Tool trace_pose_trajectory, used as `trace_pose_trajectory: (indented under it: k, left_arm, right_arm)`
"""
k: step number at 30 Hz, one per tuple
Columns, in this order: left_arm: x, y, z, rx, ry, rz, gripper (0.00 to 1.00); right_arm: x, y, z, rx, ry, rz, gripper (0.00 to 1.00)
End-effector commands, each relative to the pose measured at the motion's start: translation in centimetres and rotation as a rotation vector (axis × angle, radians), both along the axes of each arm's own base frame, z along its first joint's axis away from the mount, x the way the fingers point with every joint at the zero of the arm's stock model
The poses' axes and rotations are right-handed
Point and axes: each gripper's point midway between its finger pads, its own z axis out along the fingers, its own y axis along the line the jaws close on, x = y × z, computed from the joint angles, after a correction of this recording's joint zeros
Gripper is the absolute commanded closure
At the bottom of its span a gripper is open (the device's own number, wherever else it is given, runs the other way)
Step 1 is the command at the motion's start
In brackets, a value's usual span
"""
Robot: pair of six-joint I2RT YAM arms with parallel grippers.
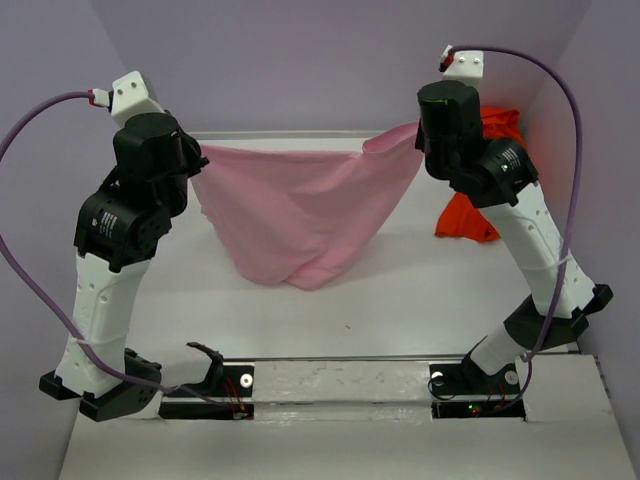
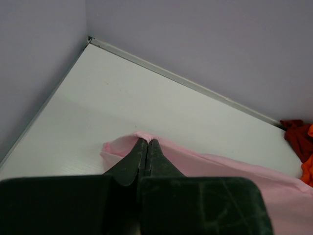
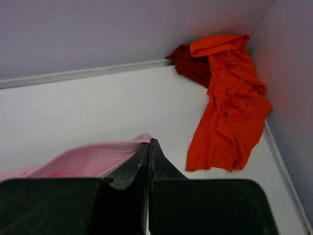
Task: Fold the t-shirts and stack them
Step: Flatten out the crumpled T-shirt at the center of the board.
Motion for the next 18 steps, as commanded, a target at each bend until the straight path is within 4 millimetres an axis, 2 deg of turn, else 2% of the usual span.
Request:
trace_pose_trajectory:
  k: [1, 2, 3, 5, 9, 10, 14, 17, 18]
  left_arm:
    - [0.0, 0.5, 2.4, 0.003, -0.079, 0.011, 1.00]
    - [0.1, 0.3, 2.6, -0.001, -0.089, 0.004, 1.00]
    - [0.2, 0.2, 3.0, -0.004, -0.100, -0.004, 1.00]
    - [0.3, 0.0, 4.1, -0.010, -0.134, -0.013, 1.00]
    - [0.3, -0.7, 5.9, 0.015, -0.175, -0.050, 1.00]
    - [-0.1, -1.0, 7.0, 0.017, -0.206, -0.069, 1.00]
    - [-1.2, -1.3, 9.0, 0.017, -0.259, -0.108, 1.00]
    - [-2.5, -1.3, 10.0, 0.005, -0.302, -0.146, 1.00]
    - [-3.3, -1.3, 10.4, -0.001, -0.320, -0.171, 1.00]
  right_arm:
    - [-1.9, -3.1, 8.9, 0.079, -0.269, -0.030, 1.00]
    - [-2.1, -2.9, 10.5, 0.107, -0.324, 0.003, 1.00]
    - [-2.0, -2.3, 10.4, 0.107, -0.335, 0.046, 1.00]
    - [-3.2, -1.3, 12.7, 0.162, -0.408, 0.164, 1.00]
    - [-4.4, 0.5, 14.4, 0.207, -0.438, 0.306, 1.00]
    - [-4.9, 1.0, 15.0, 0.227, -0.451, 0.354, 1.00]
    - [-7.1, 1.8, 16.8, 0.262, -0.494, 0.475, 1.00]
    - [-8.9, 1.4, 17.5, 0.281, -0.516, 0.522, 1.00]
    - [-10.1, 0.8, 17.8, 0.304, -0.530, 0.535, 1.00]
